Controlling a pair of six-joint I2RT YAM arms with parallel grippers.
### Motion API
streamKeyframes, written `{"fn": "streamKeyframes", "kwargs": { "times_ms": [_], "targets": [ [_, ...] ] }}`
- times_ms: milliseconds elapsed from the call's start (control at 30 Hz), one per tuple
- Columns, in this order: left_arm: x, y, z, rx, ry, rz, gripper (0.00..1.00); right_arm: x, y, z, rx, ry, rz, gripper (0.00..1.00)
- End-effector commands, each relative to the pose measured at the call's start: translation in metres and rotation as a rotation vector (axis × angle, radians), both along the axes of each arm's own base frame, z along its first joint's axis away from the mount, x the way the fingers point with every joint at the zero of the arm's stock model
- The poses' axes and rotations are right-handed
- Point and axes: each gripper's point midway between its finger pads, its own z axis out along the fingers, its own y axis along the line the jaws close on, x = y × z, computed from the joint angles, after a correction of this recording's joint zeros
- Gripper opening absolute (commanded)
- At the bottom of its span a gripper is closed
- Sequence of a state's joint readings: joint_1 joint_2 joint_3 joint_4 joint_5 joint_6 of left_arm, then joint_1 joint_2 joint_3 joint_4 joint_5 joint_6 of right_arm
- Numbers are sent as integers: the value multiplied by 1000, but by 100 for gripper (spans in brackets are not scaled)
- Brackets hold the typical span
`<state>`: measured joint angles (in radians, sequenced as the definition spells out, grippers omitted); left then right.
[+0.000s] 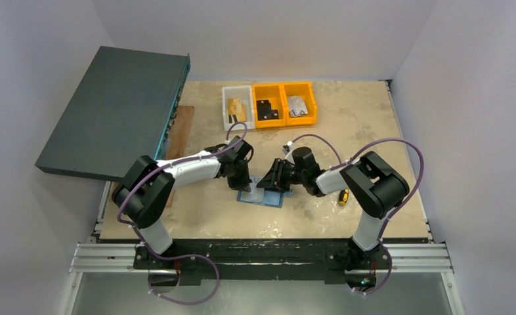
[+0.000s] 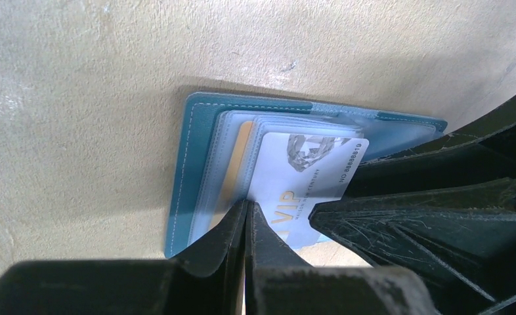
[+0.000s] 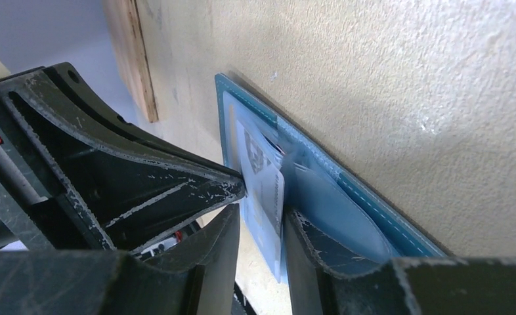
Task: Take the credit cards out of the card holder
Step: Remove the credit card from the card holder.
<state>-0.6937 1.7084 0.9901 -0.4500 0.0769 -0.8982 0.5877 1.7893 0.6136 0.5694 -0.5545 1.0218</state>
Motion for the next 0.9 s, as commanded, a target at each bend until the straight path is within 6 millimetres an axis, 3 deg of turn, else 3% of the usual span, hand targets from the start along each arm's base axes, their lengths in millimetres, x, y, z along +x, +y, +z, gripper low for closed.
{"fn": "streamKeyframes", "kwargs": {
  "times_ms": [0, 267, 567, 867],
  "targets": [
    [-23, 27, -37, 131, 101, 12, 0, -2, 6, 19, 106, -18, 12, 29],
    [-23, 33, -39, 151, 109, 19, 0, 1, 0, 19, 148, -12, -18, 20],
    [-23, 36, -41, 161, 117, 27, 0, 6, -5, 18, 146, -14, -45, 3],
    [-25, 49, -46, 194, 135, 62, 0, 11, -19, 15, 89, -35, -73, 2]
  ]
}}
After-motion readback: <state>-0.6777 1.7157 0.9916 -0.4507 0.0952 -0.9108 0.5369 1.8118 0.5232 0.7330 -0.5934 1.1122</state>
